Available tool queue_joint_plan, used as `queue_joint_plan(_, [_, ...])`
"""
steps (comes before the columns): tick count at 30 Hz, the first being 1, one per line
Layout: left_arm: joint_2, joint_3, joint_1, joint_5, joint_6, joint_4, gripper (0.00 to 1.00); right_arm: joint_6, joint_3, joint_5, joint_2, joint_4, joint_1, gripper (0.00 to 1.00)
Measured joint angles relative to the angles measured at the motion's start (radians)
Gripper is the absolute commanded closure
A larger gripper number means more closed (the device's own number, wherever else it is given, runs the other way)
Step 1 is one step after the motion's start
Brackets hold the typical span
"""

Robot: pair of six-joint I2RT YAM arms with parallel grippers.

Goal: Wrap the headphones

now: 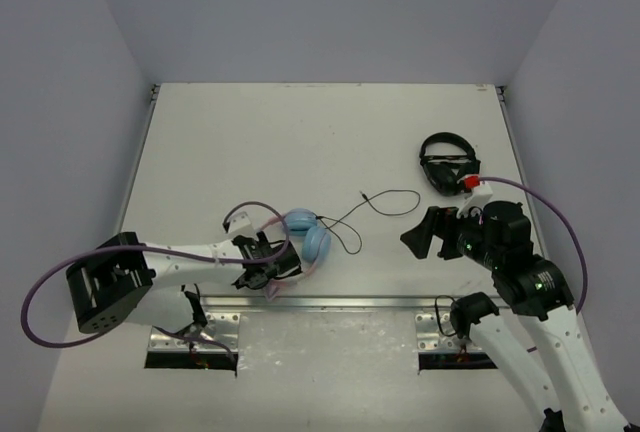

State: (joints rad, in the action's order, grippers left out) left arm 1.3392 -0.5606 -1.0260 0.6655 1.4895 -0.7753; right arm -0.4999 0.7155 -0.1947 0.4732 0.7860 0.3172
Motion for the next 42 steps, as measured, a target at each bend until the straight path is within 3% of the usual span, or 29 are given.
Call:
queue_joint_plan(4, [-0.029, 0.039, 0.015, -0.013, -0.048, 0.059, 0.62, -0.006, 0.000, -0.009, 0.000, -0.002, 0.000, 0.01])
queue_joint_plan(8, [-0.042, 0.046, 0.016, -0.026, -0.069, 0.082, 0.97, -0.006, 0.000, -0.029, 0.000, -0.015, 0.000, 0.01])
queue_joint_plan(9, [-0.054, 0.053, 0.016, -0.028, -0.068, 0.087, 1.00, -0.006, 0.000, -0.037, 0.002, -0.022, 0.000, 0.01])
queue_joint_plan(15, [-0.186, 0.030, -0.005, -0.032, -0.109, -0.011, 1.00, -0.008, -0.065, -0.157, 0.003, -0.183, 0.000, 0.01])
queue_joint_plan(22, [-0.280, -0.332, -0.054, 0.105, -0.181, -0.351, 1.00, -0.052, -0.349, -0.407, 0.006, -0.688, 0.000, 0.01])
queue_joint_plan(29, [-0.322, -0.596, -0.053, 0.222, -0.328, -0.483, 1.00, -0.064, -0.356, -0.535, 0.395, -1.071, 0.018, 0.01])
queue_joint_plan(33, [-0.280, -0.744, -0.053, 0.251, -0.393, -0.524, 1.00, -0.077, -0.344, -0.537, 0.525, -1.225, 0.047, 0.11])
queue_joint_plan(36, [-0.266, -0.836, -0.053, 0.253, -0.443, -0.520, 1.00, -0.090, -0.317, -0.523, 0.606, -1.332, 0.098, 0.26])
queue_joint_plan(42, [-0.272, -0.961, -0.053, 0.234, -0.529, -0.467, 1.00, -0.132, -0.274, -0.487, 0.735, -1.561, 0.150, 0.36])
